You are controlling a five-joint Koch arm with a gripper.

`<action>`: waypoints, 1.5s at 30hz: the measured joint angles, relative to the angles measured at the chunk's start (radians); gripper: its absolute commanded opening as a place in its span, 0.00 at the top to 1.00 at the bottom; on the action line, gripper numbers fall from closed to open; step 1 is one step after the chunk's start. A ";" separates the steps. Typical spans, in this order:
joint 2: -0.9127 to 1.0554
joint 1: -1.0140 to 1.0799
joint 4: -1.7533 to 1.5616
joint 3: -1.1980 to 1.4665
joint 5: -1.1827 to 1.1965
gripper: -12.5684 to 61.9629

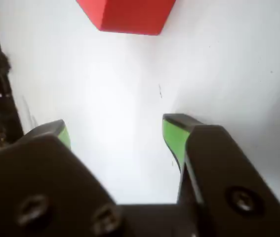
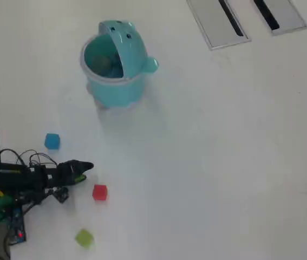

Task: Grasp RGB lego blocks and put them in the bin one by one.

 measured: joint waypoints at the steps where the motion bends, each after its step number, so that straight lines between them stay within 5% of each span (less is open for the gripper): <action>1: 0.000 0.000 0.000 0.002 0.000 0.37; 32: 0.000 -0.029 -0.008 0.000 0.002 0.38; 45: 0.000 0.002 -0.318 0.002 -0.163 0.39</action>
